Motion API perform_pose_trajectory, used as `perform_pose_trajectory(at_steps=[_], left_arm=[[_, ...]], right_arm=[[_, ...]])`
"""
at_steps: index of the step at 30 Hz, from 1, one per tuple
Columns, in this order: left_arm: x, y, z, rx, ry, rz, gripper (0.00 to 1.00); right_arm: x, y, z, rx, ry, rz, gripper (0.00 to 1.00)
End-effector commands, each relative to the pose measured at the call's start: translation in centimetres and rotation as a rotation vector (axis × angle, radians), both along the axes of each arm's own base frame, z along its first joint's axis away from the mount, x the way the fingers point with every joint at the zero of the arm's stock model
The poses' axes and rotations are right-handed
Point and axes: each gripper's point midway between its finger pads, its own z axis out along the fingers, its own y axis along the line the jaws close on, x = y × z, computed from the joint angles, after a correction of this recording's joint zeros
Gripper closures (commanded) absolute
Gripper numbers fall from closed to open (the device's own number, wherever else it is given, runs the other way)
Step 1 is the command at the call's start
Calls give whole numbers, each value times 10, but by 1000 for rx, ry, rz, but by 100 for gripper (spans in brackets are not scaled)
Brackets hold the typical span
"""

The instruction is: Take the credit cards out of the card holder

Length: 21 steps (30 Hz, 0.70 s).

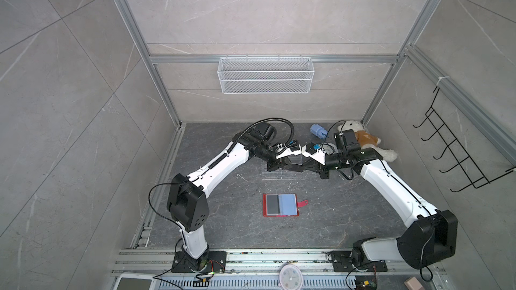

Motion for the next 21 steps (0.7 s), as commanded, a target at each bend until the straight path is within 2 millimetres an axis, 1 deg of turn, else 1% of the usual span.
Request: perform_pose_trajectory(at_steps=[1, 3, 4, 5, 8, 9, 10, 12, 15, 16, 18, 21], left_arm=[[-3, -10, 18, -64, 18, -18, 83], [5, -8, 25, -73, 11, 24, 73], [10, -8, 33, -89, 3, 55, 67], [14, -6, 40, -104, -4, 83, 63], [14, 0, 72, -176, -75, 125, 48], [17, 3, 83, -201, -114, 160, 34], [18, 7, 92, -219, -151, 189, 31], [19, 19, 111, -247, -211, 251, 27], [6, 36, 135, -280, -235, 302, 25], [1, 43, 142, -294, -249, 317, 18], [-8, 55, 151, -310, -269, 349, 16], [-22, 75, 156, -323, -298, 391, 15]], right_arm=[[-2, 7, 7, 18, -12, 48, 100], [2, 7, 7, 12, -24, 51, 100], [5, 6, 7, 6, -32, 51, 100], [8, 5, 6, 4, -33, 53, 100], [20, 2, 5, -3, -35, 62, 100], [24, 1, 3, -5, -36, 66, 100], [29, 0, 1, -11, -37, 65, 100], [40, -3, -3, -26, -39, 69, 100], [55, -7, -8, -32, -33, 78, 100], [60, -8, -11, -38, -35, 82, 100], [72, -12, -18, -60, -28, 84, 100], [90, -18, -23, -79, -20, 86, 100]])
